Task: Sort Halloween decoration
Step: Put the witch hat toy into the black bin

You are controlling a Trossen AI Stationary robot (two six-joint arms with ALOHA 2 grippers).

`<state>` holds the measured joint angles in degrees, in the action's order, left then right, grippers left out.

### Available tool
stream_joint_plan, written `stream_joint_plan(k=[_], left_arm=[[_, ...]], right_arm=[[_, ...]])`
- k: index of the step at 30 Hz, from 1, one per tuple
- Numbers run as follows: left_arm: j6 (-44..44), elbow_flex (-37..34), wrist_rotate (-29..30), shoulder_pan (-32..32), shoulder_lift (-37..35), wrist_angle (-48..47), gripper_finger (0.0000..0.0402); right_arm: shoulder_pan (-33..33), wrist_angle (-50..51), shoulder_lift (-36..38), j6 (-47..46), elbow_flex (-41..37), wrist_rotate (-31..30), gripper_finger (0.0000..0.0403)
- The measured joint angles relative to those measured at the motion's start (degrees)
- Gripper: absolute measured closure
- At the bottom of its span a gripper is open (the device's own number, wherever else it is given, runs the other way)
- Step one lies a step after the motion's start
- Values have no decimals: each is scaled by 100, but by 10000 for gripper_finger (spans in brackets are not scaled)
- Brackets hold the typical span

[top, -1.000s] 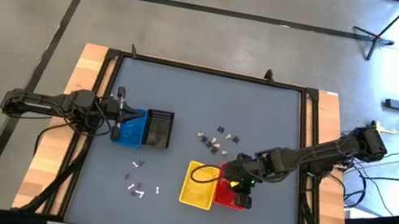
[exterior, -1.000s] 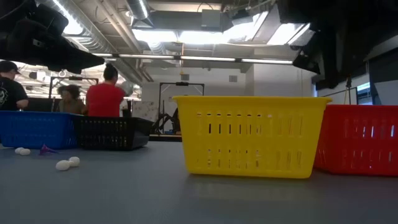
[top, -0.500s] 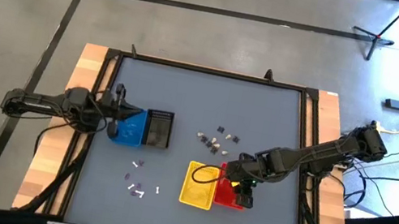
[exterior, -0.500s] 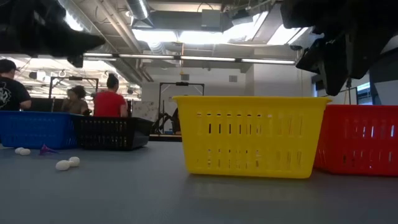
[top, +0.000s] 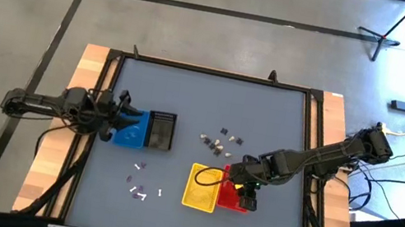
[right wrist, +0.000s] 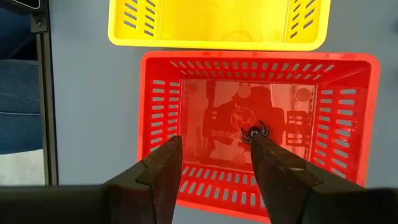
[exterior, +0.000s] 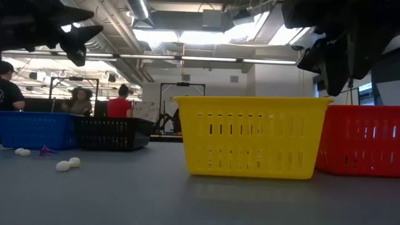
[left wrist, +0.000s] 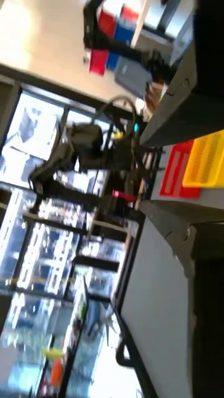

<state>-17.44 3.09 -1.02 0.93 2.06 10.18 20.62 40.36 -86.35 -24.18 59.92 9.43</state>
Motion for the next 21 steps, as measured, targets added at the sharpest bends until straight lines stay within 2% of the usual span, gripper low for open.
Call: stream_joint_plan(k=[9,14,21], left_arm=[[164,51,-370,-565,733,576,254],[442,508,-430,-1015,1260,21,258],[449,1448,-283,-1594,2069,-1525,259]], right_arm=[[0,0,0,0,0,-2,214],[0,0,0,-12,0,-2,214],[0,-3,0,-948,0,-25,214]])
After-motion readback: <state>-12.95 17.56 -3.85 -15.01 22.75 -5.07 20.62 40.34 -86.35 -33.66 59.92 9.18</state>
